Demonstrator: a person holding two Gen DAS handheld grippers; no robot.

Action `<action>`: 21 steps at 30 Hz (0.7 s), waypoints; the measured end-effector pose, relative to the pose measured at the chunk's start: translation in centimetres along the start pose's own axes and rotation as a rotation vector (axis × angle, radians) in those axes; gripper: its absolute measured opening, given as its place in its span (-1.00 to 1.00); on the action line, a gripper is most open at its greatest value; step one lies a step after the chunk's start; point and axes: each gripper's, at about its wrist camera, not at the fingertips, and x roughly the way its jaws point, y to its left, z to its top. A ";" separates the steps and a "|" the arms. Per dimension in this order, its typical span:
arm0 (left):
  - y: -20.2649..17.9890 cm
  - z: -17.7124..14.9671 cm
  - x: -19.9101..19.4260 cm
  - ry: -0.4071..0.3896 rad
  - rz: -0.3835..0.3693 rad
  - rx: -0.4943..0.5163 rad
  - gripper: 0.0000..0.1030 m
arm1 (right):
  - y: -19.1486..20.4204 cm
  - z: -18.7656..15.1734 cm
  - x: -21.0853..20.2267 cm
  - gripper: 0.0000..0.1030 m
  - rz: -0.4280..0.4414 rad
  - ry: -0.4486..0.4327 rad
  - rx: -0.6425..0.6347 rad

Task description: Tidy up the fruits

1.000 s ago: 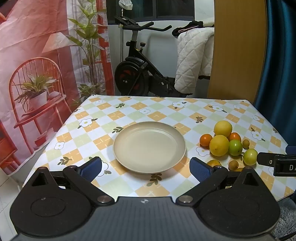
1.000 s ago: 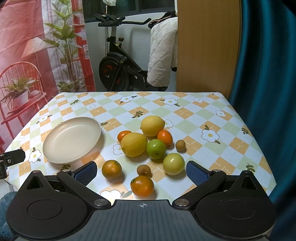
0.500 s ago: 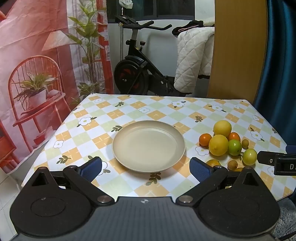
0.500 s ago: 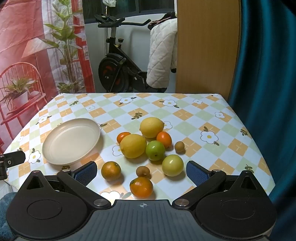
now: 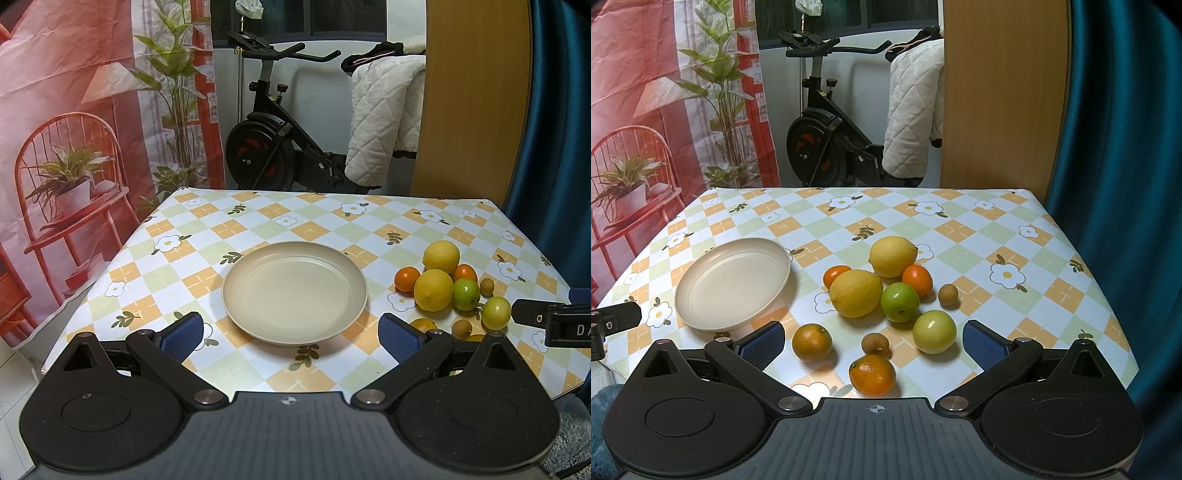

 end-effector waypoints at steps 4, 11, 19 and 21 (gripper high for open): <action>0.1 0.0 0.0 0.001 0.003 -0.001 0.98 | 0.0 0.0 0.0 0.99 0.000 -0.001 -0.001; -0.1 0.0 0.1 0.005 0.006 -0.001 0.98 | 0.0 0.0 -0.1 0.99 0.000 -0.002 -0.001; 0.0 0.0 0.1 0.005 0.006 -0.002 0.98 | 0.0 0.0 -0.1 0.99 -0.001 -0.002 -0.001; -0.1 -0.1 0.1 0.005 0.005 -0.002 0.98 | 0.0 0.0 -0.1 0.99 -0.001 -0.003 -0.001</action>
